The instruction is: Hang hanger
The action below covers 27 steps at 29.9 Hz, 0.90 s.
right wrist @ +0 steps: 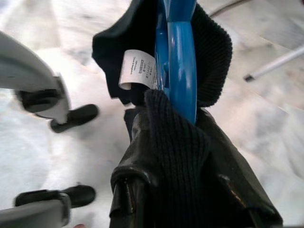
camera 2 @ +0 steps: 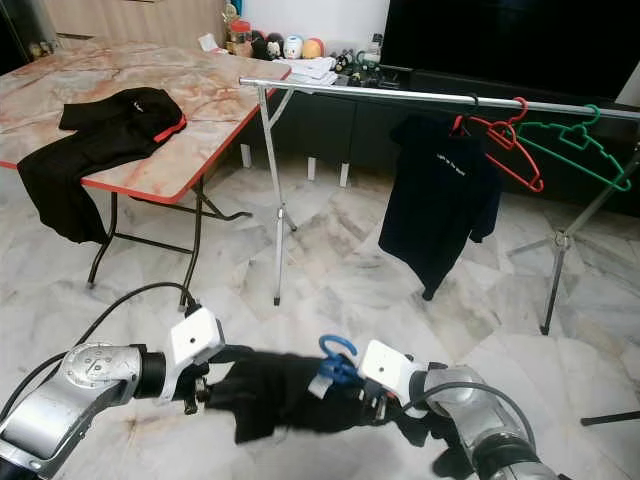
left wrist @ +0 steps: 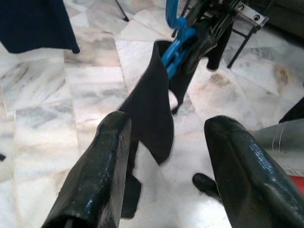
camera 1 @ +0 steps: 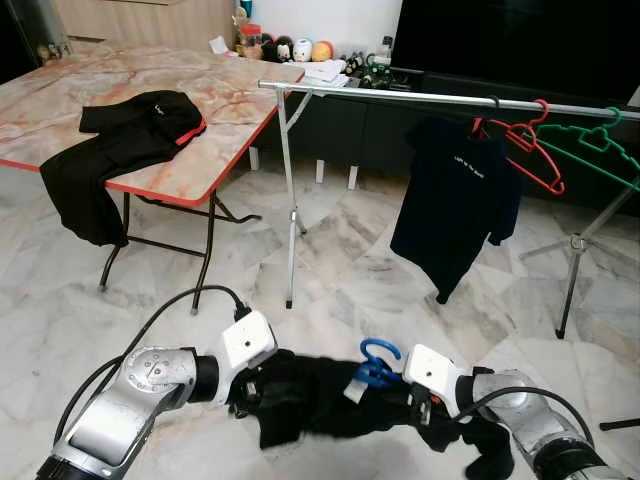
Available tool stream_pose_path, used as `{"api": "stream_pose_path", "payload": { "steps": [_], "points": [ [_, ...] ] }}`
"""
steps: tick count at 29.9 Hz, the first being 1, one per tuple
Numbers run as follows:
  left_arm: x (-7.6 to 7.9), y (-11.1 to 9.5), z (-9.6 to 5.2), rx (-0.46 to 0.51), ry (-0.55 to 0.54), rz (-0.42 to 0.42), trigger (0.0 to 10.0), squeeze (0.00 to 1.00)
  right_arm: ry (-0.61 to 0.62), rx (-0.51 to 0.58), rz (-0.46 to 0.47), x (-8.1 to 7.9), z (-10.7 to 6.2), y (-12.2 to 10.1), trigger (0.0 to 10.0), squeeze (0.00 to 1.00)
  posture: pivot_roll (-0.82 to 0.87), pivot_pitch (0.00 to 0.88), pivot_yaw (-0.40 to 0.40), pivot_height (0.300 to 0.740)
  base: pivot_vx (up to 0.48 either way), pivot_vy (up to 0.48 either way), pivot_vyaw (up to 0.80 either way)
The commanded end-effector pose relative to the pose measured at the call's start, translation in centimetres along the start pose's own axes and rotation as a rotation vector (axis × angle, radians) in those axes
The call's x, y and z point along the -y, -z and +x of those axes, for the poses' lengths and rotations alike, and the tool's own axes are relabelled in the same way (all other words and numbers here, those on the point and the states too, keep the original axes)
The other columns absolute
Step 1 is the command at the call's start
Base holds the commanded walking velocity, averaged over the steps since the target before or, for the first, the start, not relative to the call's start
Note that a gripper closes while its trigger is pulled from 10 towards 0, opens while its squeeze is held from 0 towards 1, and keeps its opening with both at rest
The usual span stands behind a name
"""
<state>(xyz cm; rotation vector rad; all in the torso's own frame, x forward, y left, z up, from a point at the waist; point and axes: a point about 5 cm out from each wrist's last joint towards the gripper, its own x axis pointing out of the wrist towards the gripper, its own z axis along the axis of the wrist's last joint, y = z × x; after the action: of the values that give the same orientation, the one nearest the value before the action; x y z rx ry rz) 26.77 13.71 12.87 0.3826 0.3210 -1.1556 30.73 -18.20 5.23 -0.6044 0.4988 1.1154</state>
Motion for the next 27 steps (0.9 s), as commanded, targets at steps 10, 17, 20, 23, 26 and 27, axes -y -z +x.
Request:
{"api": "stream_pose_path", "payload": {
  "steps": [10,17,20,23,26,27],
  "points": [
    [0.3,0.9,1.8,-0.056,0.057,0.067,10.0,0.00,-0.157,0.142,-0.078,-0.5,0.1,-2.5,0.0,0.00,0.11,0.070,-0.029,0.740,0.000,0.000,0.00],
    [0.5,0.7,2.5,-0.027,0.076,0.055,10.0,0.00,-0.222,0.188,-0.098,-1.0,0.2,-3.5,0.0,0.00,0.11,0.071,-0.030,0.740,0.000,0.000,0.00],
    [0.7,0.7,2.7,-0.024,0.098,0.041,10.0,0.00,-0.224,0.195,-0.102,-1.0,0.3,-3.8,0.0,0.00,0.11,0.070,-0.030,0.740,0.000,0.000,0.00],
    [0.7,0.7,3.0,-0.025,0.094,0.041,10.0,0.00,-0.229,0.227,-0.106,-1.0,0.4,-4.6,0.0,0.00,0.11,0.070,-0.030,0.740,0.000,0.000,0.00],
    [0.6,0.7,3.1,-0.028,0.089,0.042,10.0,0.00,-0.243,0.239,-0.111,-1.1,0.5,-4.9,0.0,0.00,0.11,0.070,-0.031,0.740,0.000,0.000,0.00],
    [0.5,0.6,3.1,-0.022,0.085,0.038,10.0,0.00,-0.251,0.245,-0.115,-1.2,0.5,-5.1,0.0,0.00,0.11,0.070,-0.031,0.740,0.000,0.000,0.00]
  ]
}}
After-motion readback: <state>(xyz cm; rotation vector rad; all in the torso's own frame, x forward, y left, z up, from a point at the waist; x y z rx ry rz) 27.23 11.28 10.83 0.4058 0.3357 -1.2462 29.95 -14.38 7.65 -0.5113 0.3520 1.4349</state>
